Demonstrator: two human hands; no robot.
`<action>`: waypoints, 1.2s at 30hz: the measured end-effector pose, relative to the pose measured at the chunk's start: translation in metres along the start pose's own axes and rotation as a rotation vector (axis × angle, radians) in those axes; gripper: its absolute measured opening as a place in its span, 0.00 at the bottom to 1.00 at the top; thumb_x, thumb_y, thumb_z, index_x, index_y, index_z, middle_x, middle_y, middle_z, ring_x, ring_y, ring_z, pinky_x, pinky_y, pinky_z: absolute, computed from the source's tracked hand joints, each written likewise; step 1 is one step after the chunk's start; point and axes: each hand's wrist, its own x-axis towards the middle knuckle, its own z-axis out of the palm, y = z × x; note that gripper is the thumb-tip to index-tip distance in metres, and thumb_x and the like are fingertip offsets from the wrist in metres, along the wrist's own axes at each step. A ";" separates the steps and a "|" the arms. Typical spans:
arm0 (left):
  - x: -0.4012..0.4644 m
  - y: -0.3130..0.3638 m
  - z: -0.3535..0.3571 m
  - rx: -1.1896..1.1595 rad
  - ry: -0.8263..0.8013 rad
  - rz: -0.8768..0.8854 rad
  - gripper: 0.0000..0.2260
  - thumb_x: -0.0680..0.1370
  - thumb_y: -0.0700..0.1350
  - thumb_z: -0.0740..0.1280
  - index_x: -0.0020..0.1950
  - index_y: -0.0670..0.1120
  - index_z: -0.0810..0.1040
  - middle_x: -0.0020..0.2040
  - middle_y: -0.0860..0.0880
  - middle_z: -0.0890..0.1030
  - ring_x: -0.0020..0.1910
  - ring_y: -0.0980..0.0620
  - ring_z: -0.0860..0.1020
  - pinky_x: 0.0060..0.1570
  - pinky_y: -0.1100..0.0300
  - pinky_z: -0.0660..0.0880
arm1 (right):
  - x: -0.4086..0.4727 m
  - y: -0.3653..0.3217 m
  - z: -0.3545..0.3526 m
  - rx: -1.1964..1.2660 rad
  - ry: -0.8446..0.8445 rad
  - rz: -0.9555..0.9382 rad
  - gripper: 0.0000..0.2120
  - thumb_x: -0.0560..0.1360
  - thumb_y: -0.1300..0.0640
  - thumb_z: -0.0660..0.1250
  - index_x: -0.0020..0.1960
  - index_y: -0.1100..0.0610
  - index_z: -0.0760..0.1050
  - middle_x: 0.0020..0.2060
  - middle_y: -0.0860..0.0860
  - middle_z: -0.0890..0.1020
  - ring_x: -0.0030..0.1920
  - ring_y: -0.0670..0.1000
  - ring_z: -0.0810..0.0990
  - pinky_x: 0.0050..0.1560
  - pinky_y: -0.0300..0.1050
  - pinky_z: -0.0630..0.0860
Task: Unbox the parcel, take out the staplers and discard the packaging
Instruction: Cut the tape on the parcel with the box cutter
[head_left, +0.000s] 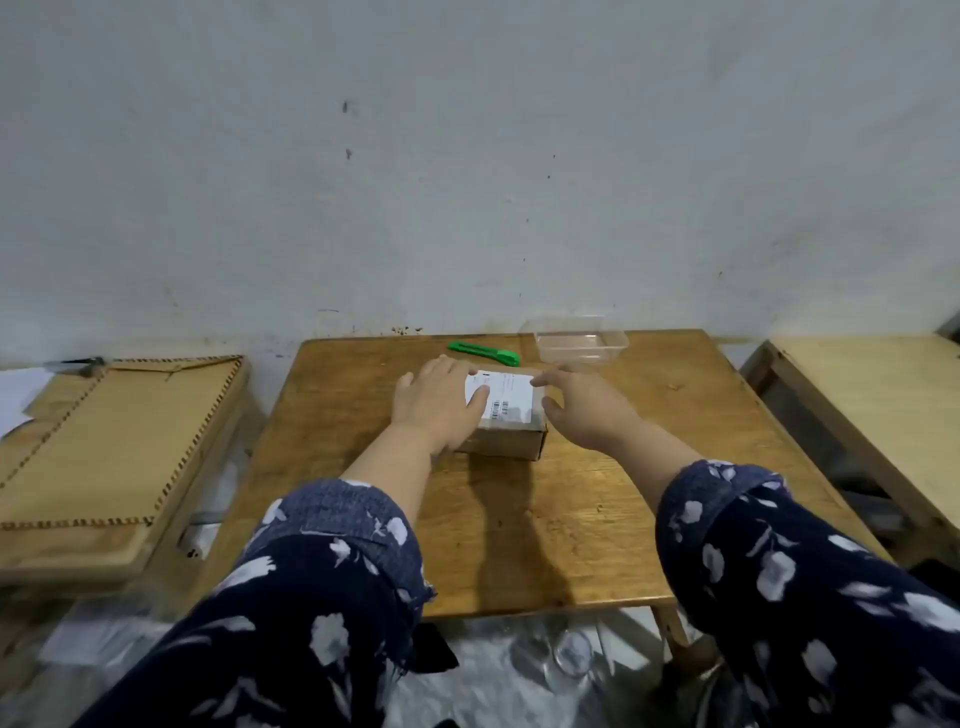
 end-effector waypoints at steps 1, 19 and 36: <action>0.007 -0.002 0.003 -0.005 -0.034 -0.001 0.21 0.81 0.55 0.54 0.72 0.50 0.66 0.74 0.50 0.65 0.76 0.51 0.57 0.72 0.48 0.55 | 0.007 0.003 0.003 0.007 -0.019 0.025 0.17 0.78 0.56 0.59 0.67 0.51 0.72 0.66 0.53 0.72 0.65 0.55 0.72 0.61 0.51 0.72; 0.096 -0.050 0.089 0.020 -0.160 0.155 0.26 0.82 0.57 0.48 0.79 0.49 0.51 0.79 0.51 0.49 0.78 0.54 0.44 0.76 0.50 0.42 | 0.180 0.037 0.068 0.064 -0.108 0.069 0.17 0.79 0.58 0.60 0.67 0.54 0.72 0.66 0.55 0.74 0.60 0.55 0.76 0.55 0.45 0.73; 0.096 -0.055 0.103 0.058 -0.077 0.128 0.27 0.81 0.58 0.48 0.79 0.50 0.50 0.79 0.53 0.49 0.77 0.57 0.44 0.76 0.54 0.42 | 0.268 0.047 0.127 0.009 -0.186 0.148 0.19 0.74 0.64 0.64 0.64 0.54 0.74 0.59 0.57 0.78 0.57 0.57 0.77 0.57 0.53 0.77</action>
